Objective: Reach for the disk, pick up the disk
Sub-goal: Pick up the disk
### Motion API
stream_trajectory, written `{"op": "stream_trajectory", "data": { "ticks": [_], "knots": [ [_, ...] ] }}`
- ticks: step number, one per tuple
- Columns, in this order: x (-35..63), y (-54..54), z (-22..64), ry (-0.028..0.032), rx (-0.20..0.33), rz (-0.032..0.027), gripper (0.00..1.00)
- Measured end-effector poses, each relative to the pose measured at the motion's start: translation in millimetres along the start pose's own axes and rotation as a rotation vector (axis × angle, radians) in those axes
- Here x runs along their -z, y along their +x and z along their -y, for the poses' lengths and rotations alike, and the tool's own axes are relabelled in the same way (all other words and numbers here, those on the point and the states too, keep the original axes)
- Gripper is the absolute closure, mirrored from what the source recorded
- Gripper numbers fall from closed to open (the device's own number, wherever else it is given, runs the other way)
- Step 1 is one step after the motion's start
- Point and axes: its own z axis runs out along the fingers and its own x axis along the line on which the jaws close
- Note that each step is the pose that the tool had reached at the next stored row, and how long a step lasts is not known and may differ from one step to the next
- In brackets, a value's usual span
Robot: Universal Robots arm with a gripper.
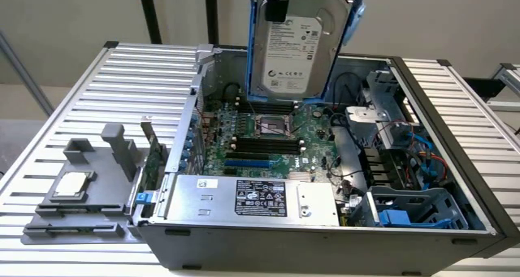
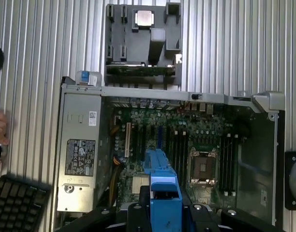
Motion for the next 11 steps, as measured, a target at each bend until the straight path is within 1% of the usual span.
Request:
{"op": "stream_trajectory", "data": {
  "ticks": [6, 11],
  "knots": [
    [1.6, 11.7, 26.2, 0.0000, 0.000, 0.0000, 0.67],
    [2.8, 22.7, 41.2, 0.0000, 0.000, 0.0000, 0.67]
  ]
}}
